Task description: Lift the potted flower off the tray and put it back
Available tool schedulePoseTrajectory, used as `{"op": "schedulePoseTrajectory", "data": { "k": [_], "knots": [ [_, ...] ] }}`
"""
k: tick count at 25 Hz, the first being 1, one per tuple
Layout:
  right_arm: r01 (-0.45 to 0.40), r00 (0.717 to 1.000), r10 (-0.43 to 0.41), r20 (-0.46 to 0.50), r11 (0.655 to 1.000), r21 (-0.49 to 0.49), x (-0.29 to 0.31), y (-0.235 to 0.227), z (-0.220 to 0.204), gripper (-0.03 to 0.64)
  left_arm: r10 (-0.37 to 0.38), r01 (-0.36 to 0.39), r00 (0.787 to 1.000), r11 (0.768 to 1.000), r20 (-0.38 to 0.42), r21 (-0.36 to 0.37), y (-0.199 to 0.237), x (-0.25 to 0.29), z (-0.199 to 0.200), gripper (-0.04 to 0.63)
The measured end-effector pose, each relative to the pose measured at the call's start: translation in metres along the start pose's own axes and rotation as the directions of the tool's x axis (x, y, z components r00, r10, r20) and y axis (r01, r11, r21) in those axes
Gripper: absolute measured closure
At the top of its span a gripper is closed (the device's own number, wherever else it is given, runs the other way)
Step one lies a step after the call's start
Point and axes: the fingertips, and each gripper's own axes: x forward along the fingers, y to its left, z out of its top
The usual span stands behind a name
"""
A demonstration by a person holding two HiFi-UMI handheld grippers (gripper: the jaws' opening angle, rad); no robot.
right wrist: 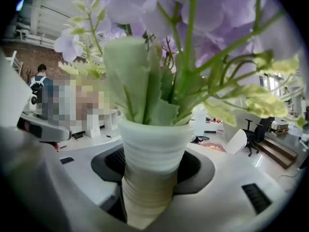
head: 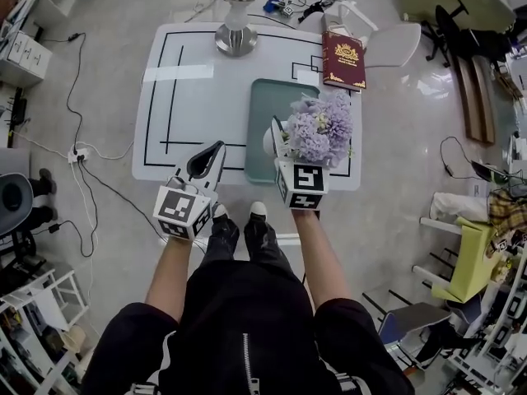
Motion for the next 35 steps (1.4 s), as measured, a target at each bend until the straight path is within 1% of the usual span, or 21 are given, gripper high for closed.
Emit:
{"op": "schedulePoseTrajectory", "data": {
  "k": [4, 7, 13, 18, 25, 30, 35],
  "knots": [
    [-0.035, 0.999, 0.035, 0.006, 0.999, -0.015, -0.018, 0.007, 0.018, 0.364, 0.066, -0.065, 0.998, 0.998, -0.007, 0.021, 0.002, 0.008, 0.011, 0.589],
    [-0.054, 0.998, 0.054, 0.013, 0.998, -0.034, -0.029, 0.014, 0.027, 0.364, 0.089, -0.089, 0.996, 0.996, -0.002, 0.031, 0.001, 0.014, 0.018, 0.591],
    [-0.069, 0.997, 0.07, 0.028, 0.997, -0.042, -0.046, 0.02, 0.037, 0.364, 0.082, -0.082, 0.997, 0.996, 0.011, 0.034, -0.003, 0.019, 0.028, 0.591],
    [-0.076, 0.997, 0.077, 0.02, 0.996, -0.041, -0.051, 0.02, 0.033, 0.364, 0.067, -0.068, 0.998, 0.996, 0.021, 0.053, -0.008, 0.021, 0.034, 0.591],
    [-0.084, 0.996, 0.084, 0.009, 0.995, -0.051, -0.054, 0.019, 0.029, 0.364, 0.038, -0.038, 0.999, 0.996, 0.011, 0.082, -0.019, 0.026, 0.036, 0.591],
    [-0.085, 0.996, 0.086, 0.009, 0.995, -0.06, -0.052, 0.02, 0.026, 0.364, 0.028, -0.03, 0.999, 0.997, 0.035, 0.068, -0.02, 0.026, 0.036, 0.591],
    [-0.087, 0.996, 0.087, 0.007, 0.995, -0.054, -0.052, 0.018, 0.025, 0.364, 0.027, -0.028, 1.0, 0.997, 0.013, 0.067, -0.02, 0.028, 0.032, 0.591]
  ]
}}
